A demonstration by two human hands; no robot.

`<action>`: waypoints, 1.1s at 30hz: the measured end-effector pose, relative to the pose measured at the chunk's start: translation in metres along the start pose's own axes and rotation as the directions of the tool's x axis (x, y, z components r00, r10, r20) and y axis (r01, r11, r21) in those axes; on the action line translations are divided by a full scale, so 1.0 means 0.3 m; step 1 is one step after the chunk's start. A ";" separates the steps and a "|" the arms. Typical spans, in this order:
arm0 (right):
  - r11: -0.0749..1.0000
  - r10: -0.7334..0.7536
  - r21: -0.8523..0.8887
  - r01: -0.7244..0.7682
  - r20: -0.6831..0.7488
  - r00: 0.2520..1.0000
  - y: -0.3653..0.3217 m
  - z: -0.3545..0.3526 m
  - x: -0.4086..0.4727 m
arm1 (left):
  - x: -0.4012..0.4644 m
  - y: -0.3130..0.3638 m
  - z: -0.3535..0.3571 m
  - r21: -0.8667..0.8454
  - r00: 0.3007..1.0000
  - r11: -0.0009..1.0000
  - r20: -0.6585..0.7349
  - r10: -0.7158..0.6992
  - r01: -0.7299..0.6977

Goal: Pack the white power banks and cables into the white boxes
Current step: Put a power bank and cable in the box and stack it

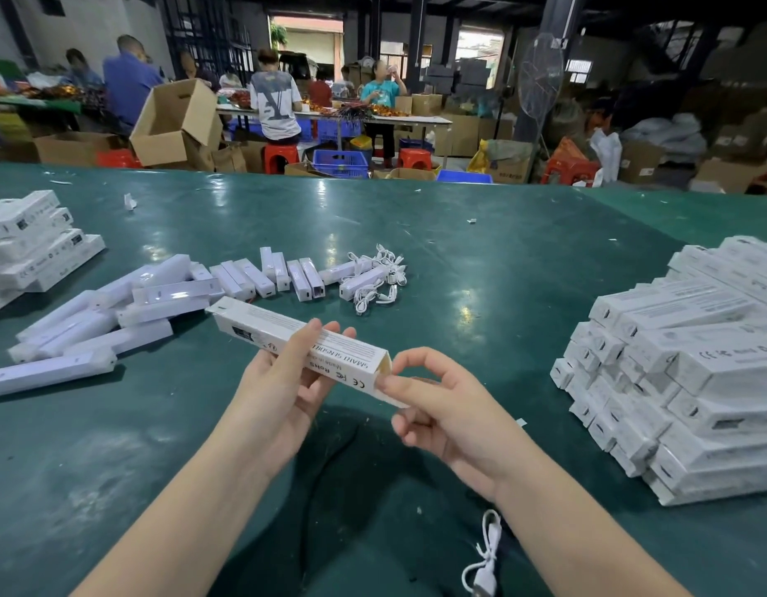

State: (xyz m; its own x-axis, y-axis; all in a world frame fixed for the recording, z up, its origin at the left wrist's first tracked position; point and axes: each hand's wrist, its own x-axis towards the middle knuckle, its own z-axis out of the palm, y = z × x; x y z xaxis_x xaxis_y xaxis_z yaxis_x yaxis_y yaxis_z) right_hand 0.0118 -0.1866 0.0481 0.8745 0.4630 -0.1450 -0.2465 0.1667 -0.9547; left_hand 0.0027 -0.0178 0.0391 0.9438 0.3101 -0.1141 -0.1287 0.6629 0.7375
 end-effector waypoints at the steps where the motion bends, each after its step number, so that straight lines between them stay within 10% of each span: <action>1: 1.000 -0.009 -0.022 0.009 0.024 1.000 -0.003 -0.001 -0.001 | -0.001 0.003 0.001 0.005 1.000 1.000 0.012 0.005 -0.005; 33: 0.970 -0.239 0.078 0.232 0.104 0.965 0.010 0.010 0.011 | -0.018 0.027 0.020 -0.028 0.996 0.999 0.081 0.048 -0.046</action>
State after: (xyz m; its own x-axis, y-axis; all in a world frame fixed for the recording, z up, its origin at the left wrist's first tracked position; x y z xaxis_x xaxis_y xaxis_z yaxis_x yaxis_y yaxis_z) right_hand 0.0127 -0.1818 0.0454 0.8599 0.4972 0.1156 -0.0686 0.3370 -0.9390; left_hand -0.0017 -0.0182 0.0497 0.9580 0.2857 -0.0240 -0.1806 0.6664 0.7234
